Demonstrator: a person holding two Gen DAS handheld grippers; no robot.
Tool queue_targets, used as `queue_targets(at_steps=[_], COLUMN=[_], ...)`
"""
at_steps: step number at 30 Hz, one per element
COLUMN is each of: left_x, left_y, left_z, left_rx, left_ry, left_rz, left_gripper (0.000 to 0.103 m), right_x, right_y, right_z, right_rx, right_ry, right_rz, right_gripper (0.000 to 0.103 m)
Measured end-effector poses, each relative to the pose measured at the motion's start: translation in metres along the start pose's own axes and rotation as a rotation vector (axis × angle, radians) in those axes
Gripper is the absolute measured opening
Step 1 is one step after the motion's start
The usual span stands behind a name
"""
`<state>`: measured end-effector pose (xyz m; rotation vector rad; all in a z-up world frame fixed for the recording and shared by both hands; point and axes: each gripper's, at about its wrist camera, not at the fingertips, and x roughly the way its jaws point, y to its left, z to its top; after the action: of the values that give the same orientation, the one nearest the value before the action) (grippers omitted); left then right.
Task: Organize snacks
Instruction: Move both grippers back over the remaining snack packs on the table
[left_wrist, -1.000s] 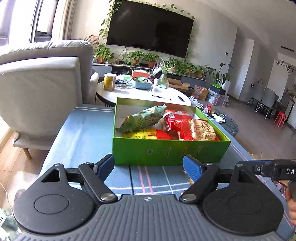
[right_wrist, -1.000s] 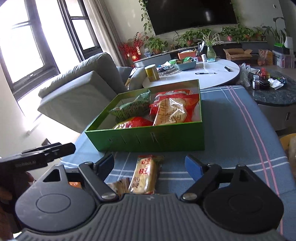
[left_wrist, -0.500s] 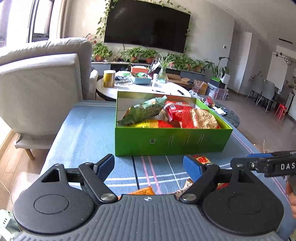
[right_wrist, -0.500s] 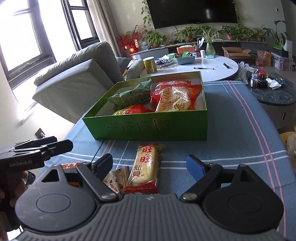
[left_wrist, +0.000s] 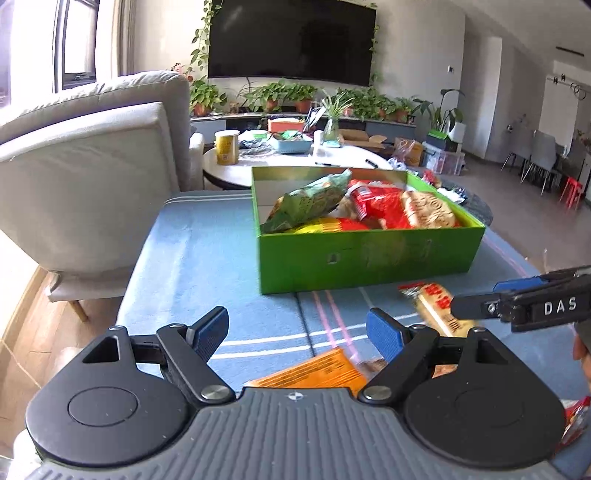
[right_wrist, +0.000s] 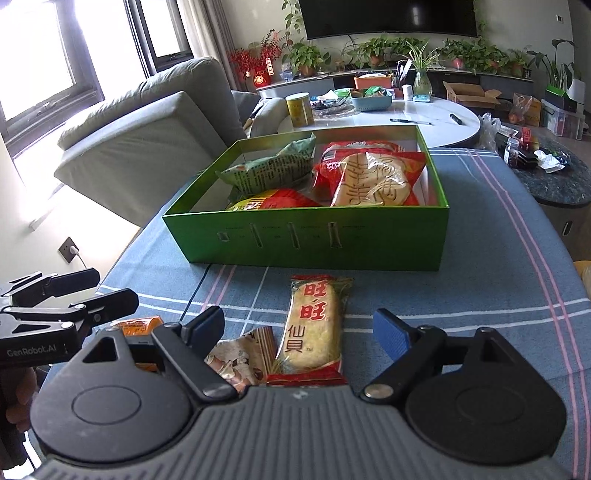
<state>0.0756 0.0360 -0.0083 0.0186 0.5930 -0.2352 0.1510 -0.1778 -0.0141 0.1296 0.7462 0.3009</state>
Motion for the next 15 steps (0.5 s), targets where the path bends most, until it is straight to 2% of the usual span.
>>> queue_targets(at_steps=[5, 11, 15], left_x=[-0.008, -0.006, -0.002], left_y=[0.008, 0.001, -0.004], left_z=[-0.009, -0.021, -0.022], left_rx=[0.06, 0.254, 0.322], left_ry=[0.005, 0.044, 0.06], left_rz=[-0.012, -0.057, -0.081], left_gripper=[0.081, 0.081, 0.081], right_x=[0.003, 0.007, 0.01], right_y=[0.003, 0.004, 0.005], right_z=[0.002, 0.003, 0.002], right_rx=[0.006, 0.004, 0.002], right_ry=[0.007, 0.033, 0.055], right_rz=[-0.002, -0.03, -0.033], right_gripper=[0.077, 0.077, 0.077])
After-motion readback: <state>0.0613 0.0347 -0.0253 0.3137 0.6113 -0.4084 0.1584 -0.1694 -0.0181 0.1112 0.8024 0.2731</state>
